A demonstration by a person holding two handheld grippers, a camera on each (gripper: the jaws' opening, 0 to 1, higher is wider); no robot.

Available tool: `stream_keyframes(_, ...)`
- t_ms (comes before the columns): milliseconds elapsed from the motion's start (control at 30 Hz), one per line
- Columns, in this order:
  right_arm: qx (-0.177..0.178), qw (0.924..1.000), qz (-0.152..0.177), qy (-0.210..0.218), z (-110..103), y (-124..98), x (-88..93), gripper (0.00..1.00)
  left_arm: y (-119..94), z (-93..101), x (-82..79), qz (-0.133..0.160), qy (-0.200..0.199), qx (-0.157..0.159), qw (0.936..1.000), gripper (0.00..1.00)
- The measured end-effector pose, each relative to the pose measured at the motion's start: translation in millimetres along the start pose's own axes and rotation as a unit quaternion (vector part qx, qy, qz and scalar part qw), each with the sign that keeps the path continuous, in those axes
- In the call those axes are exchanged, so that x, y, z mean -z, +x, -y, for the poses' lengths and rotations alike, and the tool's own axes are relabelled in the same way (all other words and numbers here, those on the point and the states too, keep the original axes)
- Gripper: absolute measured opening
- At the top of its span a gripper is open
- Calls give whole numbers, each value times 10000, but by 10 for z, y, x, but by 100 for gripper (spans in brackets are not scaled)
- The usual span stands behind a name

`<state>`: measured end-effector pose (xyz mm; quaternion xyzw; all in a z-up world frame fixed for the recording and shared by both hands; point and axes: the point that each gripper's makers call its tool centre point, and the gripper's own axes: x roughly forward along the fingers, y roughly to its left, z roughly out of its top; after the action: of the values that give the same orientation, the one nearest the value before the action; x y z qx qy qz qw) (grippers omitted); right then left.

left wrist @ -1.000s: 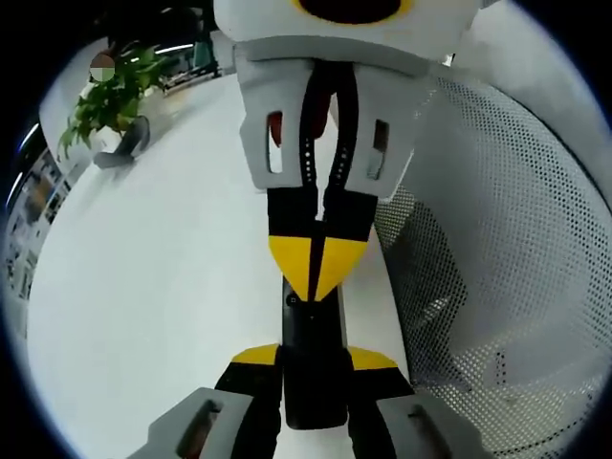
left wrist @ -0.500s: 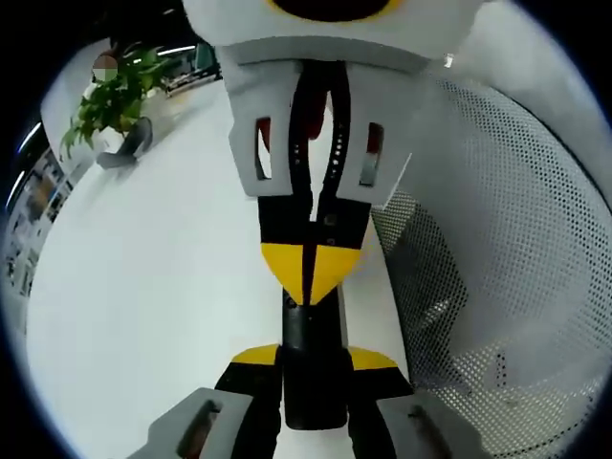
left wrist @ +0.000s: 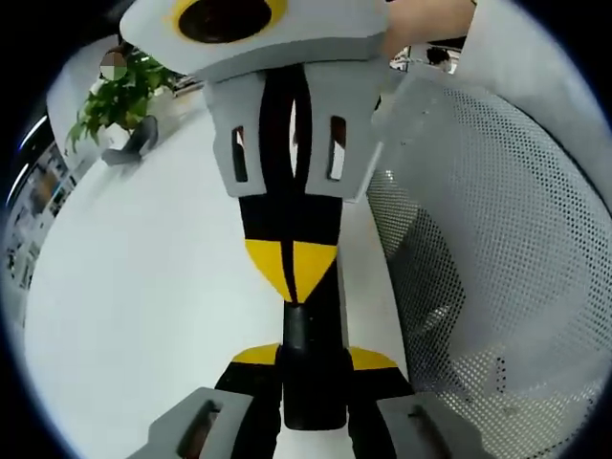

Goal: Press the specified remote control buttons in sequence, fully releasing each button before pressing the next.

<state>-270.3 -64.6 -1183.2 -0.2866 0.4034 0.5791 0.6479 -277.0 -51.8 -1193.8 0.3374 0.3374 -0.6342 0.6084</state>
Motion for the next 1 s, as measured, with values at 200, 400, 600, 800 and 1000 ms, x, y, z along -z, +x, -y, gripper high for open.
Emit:
stream_keyframes(200,85,9983,-188,553,70,30,-11,0,3,-1,-3,68,-80,-75,9999,24)
stream_keyframes(400,125,9950,-396,904,102,52,-4,0,-5,-9,2,336,-213,-157,9991,24)
stream_keyframes(600,452,9953,-101,847,82,38,-9,0,-21,10,-5,682,-273,-216,9971,24)
stream_keyframes(800,1061,9910,502,637,-52,-18,-37,0,-48,32,-11,910,-158,-134,9956,24)
stream_keyframes(1000,1262,9904,392,407,-226,13,-94,0,-72,130,-6,1275,-150,-353,9911,24)
